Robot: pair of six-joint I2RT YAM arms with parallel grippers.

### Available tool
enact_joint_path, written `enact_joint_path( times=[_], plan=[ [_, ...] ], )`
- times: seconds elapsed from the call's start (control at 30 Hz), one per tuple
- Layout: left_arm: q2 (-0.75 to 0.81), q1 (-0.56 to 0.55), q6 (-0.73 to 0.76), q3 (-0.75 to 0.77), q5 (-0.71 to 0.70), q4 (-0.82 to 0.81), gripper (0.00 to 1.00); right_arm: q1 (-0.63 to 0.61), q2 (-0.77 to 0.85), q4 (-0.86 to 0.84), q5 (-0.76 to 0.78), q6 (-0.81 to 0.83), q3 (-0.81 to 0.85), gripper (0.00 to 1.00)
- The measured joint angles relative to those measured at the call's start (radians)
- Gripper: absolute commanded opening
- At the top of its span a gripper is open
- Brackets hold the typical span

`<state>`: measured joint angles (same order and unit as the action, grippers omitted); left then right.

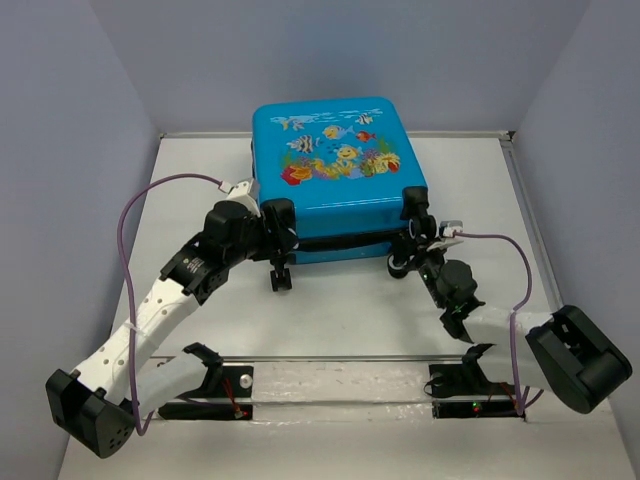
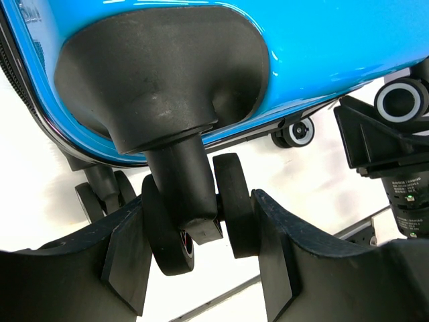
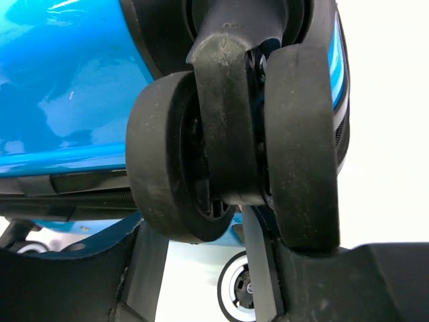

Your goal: Pack the luggage

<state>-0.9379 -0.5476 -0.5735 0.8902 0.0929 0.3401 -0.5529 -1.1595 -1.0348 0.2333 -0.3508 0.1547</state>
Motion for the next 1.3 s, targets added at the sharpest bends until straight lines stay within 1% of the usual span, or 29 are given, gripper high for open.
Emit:
enact_joint_path(
  times=[0.13,0.23,0.27,0.33,0.37,0.4,0.47,0.67,0.83,1.0,1.23,1.3],
  plan=[
    [0.0,0.0,-0.001,0.0,-0.007,-0.002,0.06,0.005,-0.068,-0.047,0.0,0.011,0.022,0.47],
    [0.0,0.0,-0.001,0.0,-0.014,0.001,0.06,0.007,-0.09,-0.053,0.002,0.018,0.034,0.37],
    [0.0,0.0,0.0,0.0,-0.015,0.002,0.06,0.01,-0.09,-0.052,0.002,0.019,0.034,0.35],
    [0.0,0.0,0.0,0.0,-0.015,0.002,0.06,0.016,-0.085,-0.044,0.005,0.021,0.034,0.36],
    [0.0,0.0,0.0,0.0,-0.015,0.002,0.06,0.017,-0.077,-0.034,0.007,0.022,0.033,0.42],
    [0.0,0.0,0.0,0.0,-0.015,0.002,0.06,0.017,-0.069,-0.025,0.007,0.022,0.032,0.45],
    [0.0,0.0,0.0,0.0,-0.015,0.002,0.06,0.018,-0.041,-0.018,0.006,0.014,0.016,0.47],
    [0.0,0.001,0.0,0.0,-0.015,0.002,0.06,0.018,0.035,0.017,0.006,-0.013,-0.063,0.46],
    [0.001,0.003,0.001,0.0,-0.014,0.003,0.06,0.018,0.039,0.064,0.007,-0.011,-0.058,0.46],
    [0.003,0.006,0.005,0.0,-0.014,0.005,0.06,0.018,-0.007,0.07,0.007,0.0,-0.012,0.45],
    [0.006,0.006,0.012,0.0,-0.014,0.011,0.06,0.018,-0.081,0.066,0.007,0.061,0.043,0.43],
    [0.006,0.006,0.015,0.0,-0.015,0.011,0.06,0.018,-0.098,0.066,0.011,0.078,0.053,0.37]
  ],
)
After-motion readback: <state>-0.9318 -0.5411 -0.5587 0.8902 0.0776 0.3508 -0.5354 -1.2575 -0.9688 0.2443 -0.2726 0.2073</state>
